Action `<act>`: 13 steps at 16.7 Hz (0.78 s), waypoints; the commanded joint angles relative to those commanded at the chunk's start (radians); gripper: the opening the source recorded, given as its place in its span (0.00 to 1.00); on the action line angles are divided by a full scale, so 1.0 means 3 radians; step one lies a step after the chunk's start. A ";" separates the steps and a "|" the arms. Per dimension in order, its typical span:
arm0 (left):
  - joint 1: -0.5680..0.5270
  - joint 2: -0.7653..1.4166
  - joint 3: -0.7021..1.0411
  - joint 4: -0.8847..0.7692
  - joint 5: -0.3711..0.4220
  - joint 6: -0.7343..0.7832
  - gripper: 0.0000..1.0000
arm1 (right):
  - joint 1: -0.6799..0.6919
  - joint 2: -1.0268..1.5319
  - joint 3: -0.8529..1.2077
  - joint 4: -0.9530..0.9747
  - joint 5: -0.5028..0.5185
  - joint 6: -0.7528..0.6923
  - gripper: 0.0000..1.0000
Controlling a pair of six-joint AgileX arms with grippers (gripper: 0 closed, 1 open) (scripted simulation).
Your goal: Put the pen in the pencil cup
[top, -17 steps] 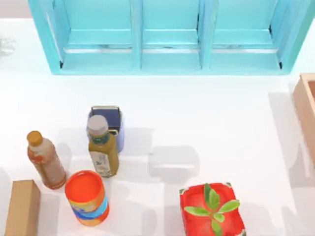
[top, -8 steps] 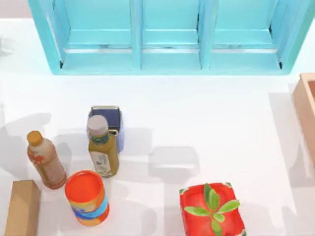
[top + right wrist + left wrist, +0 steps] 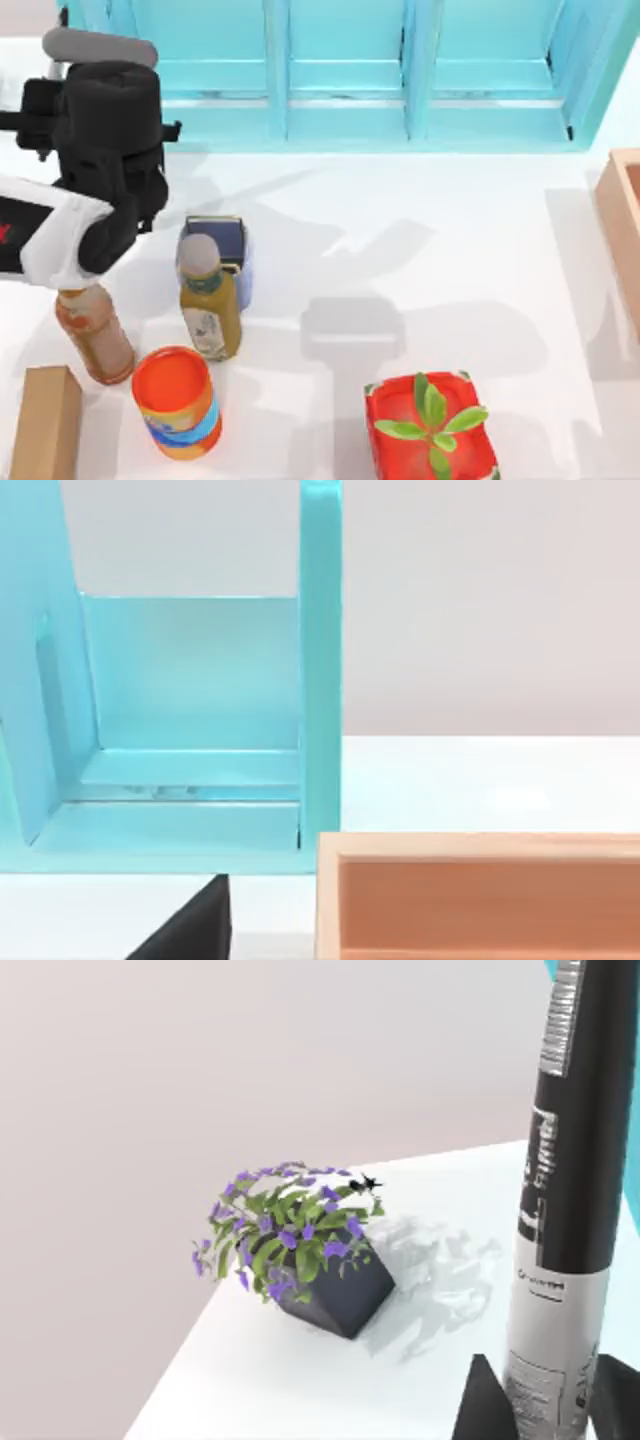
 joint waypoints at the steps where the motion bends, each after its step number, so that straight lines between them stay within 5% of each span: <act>1: -0.0260 0.0028 -0.0044 0.0359 -0.0238 0.0035 0.00 | 0.0000 0.0000 0.0000 0.0000 0.0000 0.0000 1.00; 8: -0.1600 0.0114 -0.0162 0.2203 -0.1531 0.0259 0.00 | 0.0000 0.0000 0.0000 0.0000 0.0000 0.0000 1.00; 13: -0.1832 0.0112 -0.0155 0.2509 -0.1785 0.0312 0.00 | 0.0000 0.0000 0.0000 0.0000 0.0000 0.0000 1.00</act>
